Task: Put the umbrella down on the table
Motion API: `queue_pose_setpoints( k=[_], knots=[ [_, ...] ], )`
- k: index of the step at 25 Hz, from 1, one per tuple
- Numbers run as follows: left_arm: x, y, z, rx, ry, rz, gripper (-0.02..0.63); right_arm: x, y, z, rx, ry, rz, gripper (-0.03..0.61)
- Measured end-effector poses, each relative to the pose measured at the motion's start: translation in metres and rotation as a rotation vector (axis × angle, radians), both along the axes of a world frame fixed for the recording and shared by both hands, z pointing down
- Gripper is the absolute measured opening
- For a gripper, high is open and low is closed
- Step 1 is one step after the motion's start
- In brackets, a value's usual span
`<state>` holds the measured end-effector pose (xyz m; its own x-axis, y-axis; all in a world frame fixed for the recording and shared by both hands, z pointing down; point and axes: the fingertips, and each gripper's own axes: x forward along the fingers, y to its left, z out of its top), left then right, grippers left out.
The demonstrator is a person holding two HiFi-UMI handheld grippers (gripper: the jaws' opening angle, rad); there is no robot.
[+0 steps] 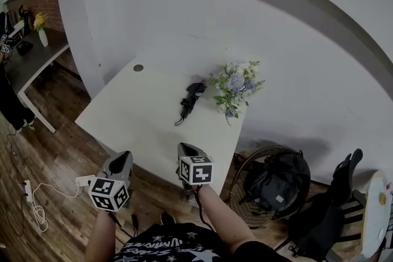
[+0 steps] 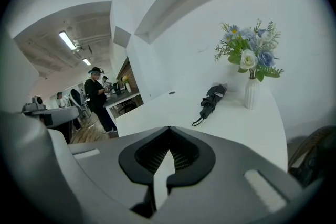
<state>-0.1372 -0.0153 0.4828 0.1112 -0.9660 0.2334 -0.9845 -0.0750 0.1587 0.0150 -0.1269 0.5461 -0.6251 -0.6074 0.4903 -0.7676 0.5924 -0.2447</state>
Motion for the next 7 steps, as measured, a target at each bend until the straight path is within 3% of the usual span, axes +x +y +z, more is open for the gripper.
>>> queue_pose_setpoints(
  k=[7],
  knots=[
    [-0.005,0.043,0.001,-0.003,0.034,-0.027,0.003,-0.001,0.032,0.000,0.010,-0.012,-0.018,0.014]
  ],
)
